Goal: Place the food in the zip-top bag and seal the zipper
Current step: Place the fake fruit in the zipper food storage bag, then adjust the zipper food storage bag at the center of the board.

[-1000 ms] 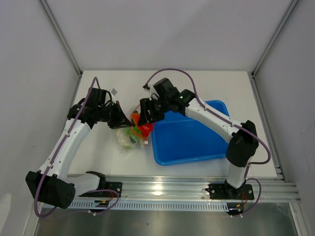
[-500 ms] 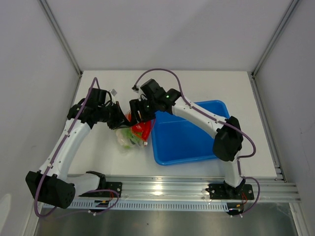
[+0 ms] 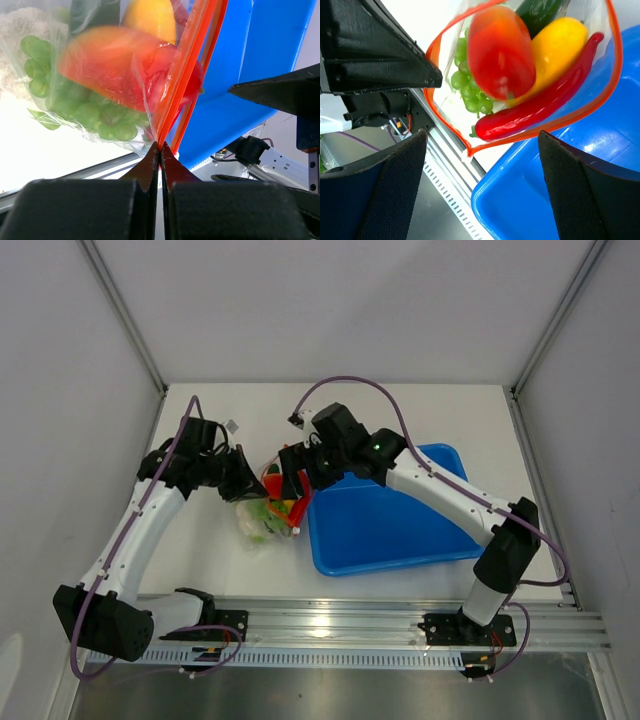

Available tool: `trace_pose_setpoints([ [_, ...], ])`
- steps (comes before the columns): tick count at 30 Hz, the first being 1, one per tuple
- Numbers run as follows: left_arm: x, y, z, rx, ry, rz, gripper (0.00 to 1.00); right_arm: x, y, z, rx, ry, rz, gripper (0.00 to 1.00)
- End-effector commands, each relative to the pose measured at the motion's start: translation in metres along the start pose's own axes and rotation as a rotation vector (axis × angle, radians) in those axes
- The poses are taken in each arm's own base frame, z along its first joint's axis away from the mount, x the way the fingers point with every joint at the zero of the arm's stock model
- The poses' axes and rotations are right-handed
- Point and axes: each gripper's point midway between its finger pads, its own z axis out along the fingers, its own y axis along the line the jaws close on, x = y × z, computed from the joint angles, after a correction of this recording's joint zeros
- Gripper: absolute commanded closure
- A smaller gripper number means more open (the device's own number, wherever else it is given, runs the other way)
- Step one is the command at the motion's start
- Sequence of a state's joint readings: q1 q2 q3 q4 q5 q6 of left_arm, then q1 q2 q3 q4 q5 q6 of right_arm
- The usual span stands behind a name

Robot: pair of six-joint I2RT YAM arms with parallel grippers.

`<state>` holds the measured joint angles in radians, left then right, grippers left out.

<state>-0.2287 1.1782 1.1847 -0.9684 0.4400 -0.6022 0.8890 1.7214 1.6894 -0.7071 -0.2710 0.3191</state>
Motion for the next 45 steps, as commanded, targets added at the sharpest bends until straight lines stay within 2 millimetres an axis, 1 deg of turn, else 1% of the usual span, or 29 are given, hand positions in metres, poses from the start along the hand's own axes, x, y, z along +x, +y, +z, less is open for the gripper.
trace_pose_setpoints([
  [1,-0.011,-0.015,-0.009,0.038,-0.036,0.015,0.99,-0.018,0.004,-0.002,0.0,-0.066,-0.045,0.08],
  [2,-0.011,-0.014,-0.01,0.032,-0.037,0.017,1.0,-0.022,0.004,-0.007,0.014,-0.06,-0.04,0.08],
  [3,-0.013,-0.013,-0.012,0.024,-0.05,0.016,1.0,-0.022,0.002,-0.008,0.021,-0.054,-0.046,0.11],
  [4,-0.013,-0.013,-0.012,0.023,-0.052,0.015,0.99,-0.02,0.0,-0.008,0.025,-0.044,-0.048,0.12],
  [5,-0.014,-0.014,-0.013,0.028,-0.06,0.015,0.99,-0.018,0.001,-0.012,0.021,-0.042,-0.054,0.14],
  [6,-0.014,-0.014,-0.013,0.029,-0.059,0.012,0.99,-0.004,-0.001,-0.009,0.007,-0.008,-0.055,0.19],
  [7,-0.014,-0.015,-0.013,0.034,-0.055,0.012,0.99,0.003,-0.001,-0.009,-0.005,0.003,-0.06,0.21],
  [8,-0.015,-0.017,-0.013,0.039,-0.055,0.013,0.99,0.004,0.005,-0.014,-0.028,-0.019,-0.066,0.24],
  [9,-0.015,-0.018,-0.013,0.041,-0.052,0.013,0.99,0.021,0.001,-0.009,-0.038,0.02,-0.054,0.3],
  [11,-0.016,-0.019,-0.014,0.043,-0.055,0.015,0.99,0.027,0.004,-0.01,-0.063,0.021,-0.042,0.34],
  [12,-0.016,-0.018,-0.014,0.04,-0.056,0.014,1.0,0.034,0.004,-0.008,-0.076,0.043,-0.035,0.37],
  [15,-0.017,-0.02,-0.014,0.046,-0.055,0.014,1.0,0.039,0.011,-0.005,-0.113,0.065,-0.029,0.4],
  [19,-0.018,-0.021,-0.013,0.052,-0.054,0.013,0.99,0.048,0.016,0.002,-0.141,0.109,-0.023,0.4],
  [25,-0.02,-0.025,-0.013,0.064,-0.055,0.011,0.99,0.05,0.026,0.009,-0.205,0.124,-0.038,0.4],
  [32,-0.021,-0.027,-0.016,0.067,-0.064,0.016,0.99,0.063,0.025,0.023,-0.209,0.175,-0.016,0.39],
  [36,-0.02,-0.025,-0.015,0.066,-0.061,0.013,1.0,0.066,0.023,0.033,-0.2,0.183,-0.017,0.4],
  [37,-0.02,-0.025,-0.015,0.066,-0.063,0.014,1.0,0.064,0.022,0.035,-0.191,0.176,-0.019,0.41],
  [38,-0.02,-0.025,-0.015,0.065,-0.062,0.013,0.99,0.064,0.019,0.039,-0.172,0.174,-0.016,0.43],
  [39,-0.02,-0.025,-0.015,0.066,-0.063,0.014,0.99,0.06,0.019,0.04,-0.163,0.163,-0.018,0.46],
  [40,-0.019,-0.024,-0.015,0.064,-0.062,0.013,0.99,0.059,0.017,0.042,-0.15,0.163,-0.018,0.51],
  [41,-0.02,-0.024,-0.015,0.061,-0.066,0.015,0.99,0.055,0.014,0.043,-0.124,0.153,-0.018,0.63],
  [42,-0.02,-0.022,-0.014,0.055,-0.066,0.013,0.99,0.055,0.011,0.048,-0.112,0.162,-0.014,0.66],
  [43,-0.02,-0.021,-0.015,0.049,-0.07,0.013,0.99,0.049,0.013,0.046,-0.108,0.156,-0.019,0.69],
  [44,-0.02,-0.02,-0.015,0.043,-0.074,0.011,0.99,0.047,0.012,0.047,-0.1,0.156,-0.02,0.76],
  [45,-0.019,-0.018,-0.014,0.037,-0.073,0.008,0.99,0.045,0.012,0.049,-0.098,0.153,-0.028,0.79],
])
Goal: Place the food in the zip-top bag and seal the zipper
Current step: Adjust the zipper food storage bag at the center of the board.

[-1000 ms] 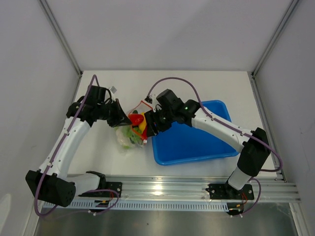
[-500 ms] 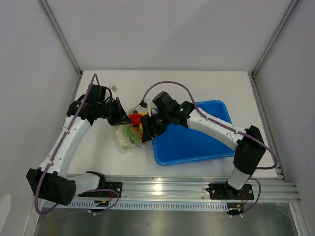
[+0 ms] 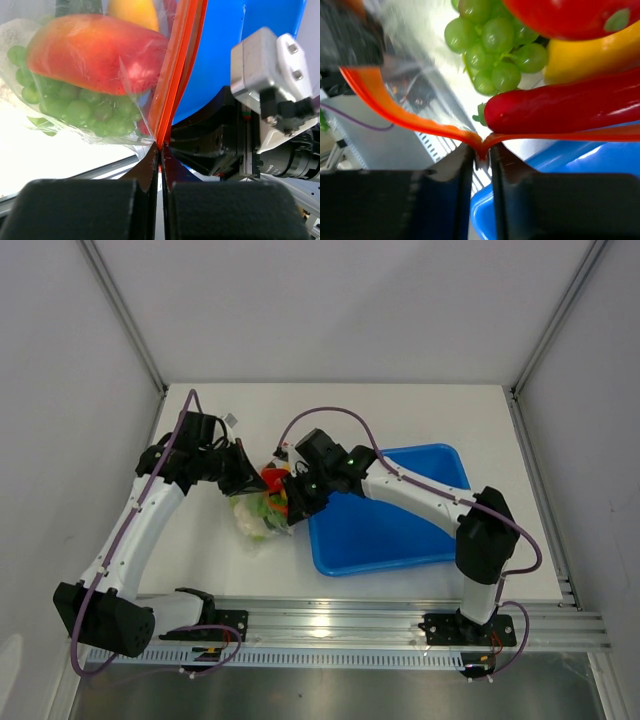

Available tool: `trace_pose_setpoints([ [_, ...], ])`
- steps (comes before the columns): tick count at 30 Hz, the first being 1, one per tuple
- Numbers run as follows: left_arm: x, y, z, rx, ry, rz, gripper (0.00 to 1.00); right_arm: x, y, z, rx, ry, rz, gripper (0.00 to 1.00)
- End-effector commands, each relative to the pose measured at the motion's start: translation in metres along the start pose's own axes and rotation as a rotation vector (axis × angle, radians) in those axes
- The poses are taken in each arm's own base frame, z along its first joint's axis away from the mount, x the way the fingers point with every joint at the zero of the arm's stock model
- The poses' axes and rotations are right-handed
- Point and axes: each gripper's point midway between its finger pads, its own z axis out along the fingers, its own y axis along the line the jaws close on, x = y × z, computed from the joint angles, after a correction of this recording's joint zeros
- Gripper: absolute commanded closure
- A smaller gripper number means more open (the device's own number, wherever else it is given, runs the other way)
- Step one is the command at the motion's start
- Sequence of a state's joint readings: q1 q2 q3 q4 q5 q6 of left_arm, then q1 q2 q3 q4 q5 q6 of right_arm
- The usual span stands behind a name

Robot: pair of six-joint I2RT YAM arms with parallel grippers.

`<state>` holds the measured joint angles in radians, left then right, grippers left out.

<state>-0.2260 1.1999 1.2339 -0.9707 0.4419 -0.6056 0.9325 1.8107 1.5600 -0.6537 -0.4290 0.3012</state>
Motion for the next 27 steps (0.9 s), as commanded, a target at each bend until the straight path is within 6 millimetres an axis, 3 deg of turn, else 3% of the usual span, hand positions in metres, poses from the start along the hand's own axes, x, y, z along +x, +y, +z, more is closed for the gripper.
trace_pose_setpoints([
  [1,-0.009,-0.006,-0.009,0.016,-0.055,-0.005,0.99,-0.028,0.005,-0.004,0.029,-0.065,-0.043,0.82],
  [4,-0.012,0.0,-0.014,-0.012,-0.082,-0.018,0.99,-0.052,0.009,-0.017,0.062,-0.113,-0.101,1.0],
  [7,-0.018,0.01,-0.025,-0.063,-0.135,-0.026,0.99,-0.061,0.006,-0.024,0.101,-0.104,-0.174,1.0],
  [8,-0.02,0.014,-0.029,-0.082,-0.153,-0.036,0.99,-0.077,0.011,-0.033,0.116,-0.143,-0.206,1.0],
  [10,-0.023,0.023,-0.037,-0.14,-0.184,-0.048,0.99,-0.085,0.006,-0.039,0.153,-0.149,-0.239,1.0],
  [15,-0.032,0.023,-0.07,-0.207,-0.284,-0.06,1.0,-0.113,0.019,-0.066,0.182,-0.255,-0.269,1.0],
  [17,-0.029,0.037,-0.069,-0.264,-0.297,-0.072,0.99,-0.113,0.026,-0.068,0.165,-0.266,-0.277,1.0],
  [23,-0.004,0.076,-0.031,-0.32,-0.2,-0.097,0.99,-0.067,0.006,-0.019,0.121,-0.096,-0.218,1.0],
  [27,-0.003,0.085,-0.034,-0.344,-0.236,-0.101,0.99,-0.072,0.013,-0.027,0.12,-0.127,-0.241,1.0],
])
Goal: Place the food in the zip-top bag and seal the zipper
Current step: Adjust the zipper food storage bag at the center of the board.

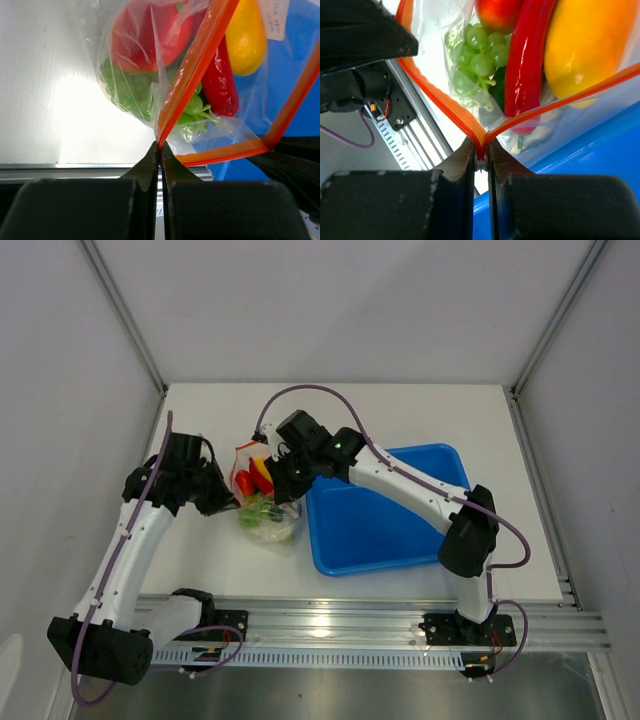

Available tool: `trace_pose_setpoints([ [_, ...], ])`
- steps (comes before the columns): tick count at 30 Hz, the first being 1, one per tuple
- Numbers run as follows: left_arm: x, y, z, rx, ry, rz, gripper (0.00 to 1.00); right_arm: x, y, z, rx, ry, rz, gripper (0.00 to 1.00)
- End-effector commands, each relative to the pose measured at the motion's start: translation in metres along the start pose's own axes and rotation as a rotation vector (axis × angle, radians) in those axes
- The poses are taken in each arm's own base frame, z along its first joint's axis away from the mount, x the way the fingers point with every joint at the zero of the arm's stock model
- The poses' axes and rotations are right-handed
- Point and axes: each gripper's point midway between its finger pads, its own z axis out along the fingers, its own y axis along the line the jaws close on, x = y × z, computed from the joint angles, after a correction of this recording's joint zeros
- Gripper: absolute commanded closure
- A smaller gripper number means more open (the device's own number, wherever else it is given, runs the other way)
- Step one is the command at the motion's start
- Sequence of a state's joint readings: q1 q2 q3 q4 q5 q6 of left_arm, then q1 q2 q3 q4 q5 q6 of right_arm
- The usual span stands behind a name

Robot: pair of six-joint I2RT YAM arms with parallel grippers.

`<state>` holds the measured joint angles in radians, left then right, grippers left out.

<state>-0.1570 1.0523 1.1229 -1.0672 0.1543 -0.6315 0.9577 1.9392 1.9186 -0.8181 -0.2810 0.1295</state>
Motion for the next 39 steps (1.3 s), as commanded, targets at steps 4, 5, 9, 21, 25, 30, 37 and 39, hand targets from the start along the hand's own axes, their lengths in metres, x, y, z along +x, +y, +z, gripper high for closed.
trace_pose_setpoints([
  [4,-0.025,0.01,-0.023,-0.044,-0.154,0.005,0.98,-0.025,0.011,-0.021,-0.024,-0.076,-0.033,1.0],
  [5,-0.027,0.008,-0.026,-0.036,-0.163,0.012,0.96,-0.027,0.014,-0.023,-0.032,-0.081,-0.035,1.0],
  [9,-0.035,-0.001,-0.041,-0.009,-0.206,0.013,0.86,-0.03,0.018,-0.03,-0.046,-0.09,-0.026,1.0],
  [21,-0.063,-0.002,-0.043,-0.076,-0.242,-0.037,0.29,-0.013,0.047,-0.046,-0.042,-0.084,-0.147,1.0],
  [25,-0.066,-0.012,-0.021,-0.046,-0.186,-0.031,0.29,-0.006,0.049,-0.044,-0.03,-0.072,-0.179,1.0],
  [30,-0.076,-0.024,0.015,-0.014,-0.119,-0.03,0.34,0.005,0.057,-0.043,-0.032,-0.056,-0.22,1.0],
  [37,-0.091,-0.047,0.067,0.039,0.02,0.006,0.83,0.02,0.051,-0.038,0.0,-0.079,-0.234,1.0],
  [39,-0.093,-0.04,0.073,-0.001,0.015,0.001,0.99,0.026,0.045,-0.036,0.027,-0.081,-0.231,1.0],
])
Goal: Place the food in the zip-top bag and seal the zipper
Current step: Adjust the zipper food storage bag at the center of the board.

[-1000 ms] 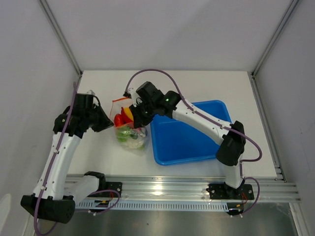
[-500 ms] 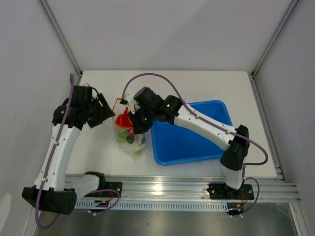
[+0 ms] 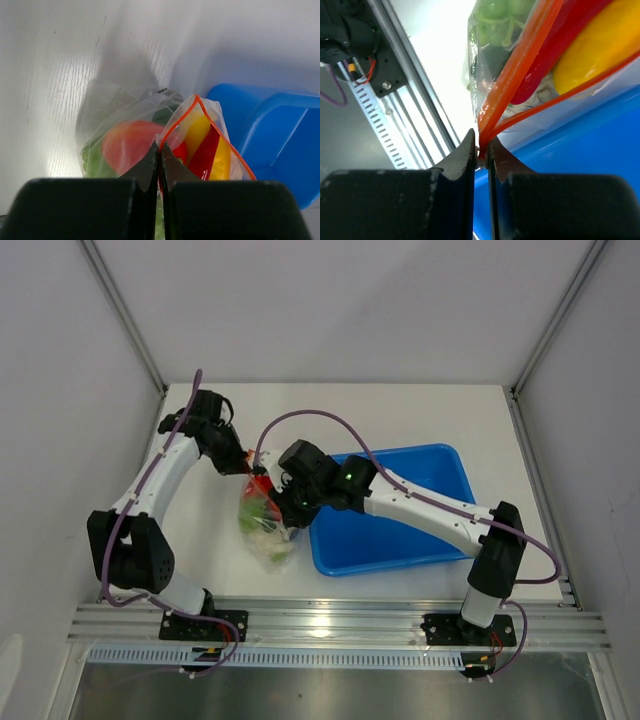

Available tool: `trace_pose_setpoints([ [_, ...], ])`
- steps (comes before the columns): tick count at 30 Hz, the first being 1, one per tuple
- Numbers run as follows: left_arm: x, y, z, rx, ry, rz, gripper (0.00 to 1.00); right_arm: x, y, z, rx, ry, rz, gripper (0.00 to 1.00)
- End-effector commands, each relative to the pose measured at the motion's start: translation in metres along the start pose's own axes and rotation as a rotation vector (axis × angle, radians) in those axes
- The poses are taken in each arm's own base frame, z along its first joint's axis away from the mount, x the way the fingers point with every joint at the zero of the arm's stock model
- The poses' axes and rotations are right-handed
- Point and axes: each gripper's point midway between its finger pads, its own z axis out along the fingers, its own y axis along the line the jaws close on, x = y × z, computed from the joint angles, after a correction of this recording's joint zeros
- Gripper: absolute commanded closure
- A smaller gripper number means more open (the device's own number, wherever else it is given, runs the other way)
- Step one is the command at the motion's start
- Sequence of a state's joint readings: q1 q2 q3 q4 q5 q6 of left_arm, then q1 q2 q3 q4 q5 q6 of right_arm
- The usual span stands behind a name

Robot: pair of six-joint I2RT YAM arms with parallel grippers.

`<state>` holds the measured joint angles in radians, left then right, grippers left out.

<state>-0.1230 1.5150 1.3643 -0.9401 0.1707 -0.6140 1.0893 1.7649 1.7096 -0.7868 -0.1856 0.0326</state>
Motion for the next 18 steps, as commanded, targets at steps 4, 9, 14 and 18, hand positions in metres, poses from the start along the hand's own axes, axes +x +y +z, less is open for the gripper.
trace_pose_setpoints([
  [4,-0.024,-0.006,-0.021,0.027,-0.136,0.025,0.99,-0.013,-0.009,-0.022,0.095,-0.112,-0.051,1.0],
  [9,-0.013,0.015,-0.077,0.018,-0.321,0.0,0.99,-0.002,-0.04,-0.025,0.257,-0.099,-0.082,1.0],
  [14,0.017,0.034,-0.12,0.076,-0.466,-0.008,0.99,-0.003,-0.064,-0.029,0.36,-0.095,-0.057,1.0],
  [18,0.055,0.059,-0.115,0.098,-0.476,-0.046,0.95,-0.02,-0.074,-0.042,0.403,-0.162,-0.049,1.0],
])
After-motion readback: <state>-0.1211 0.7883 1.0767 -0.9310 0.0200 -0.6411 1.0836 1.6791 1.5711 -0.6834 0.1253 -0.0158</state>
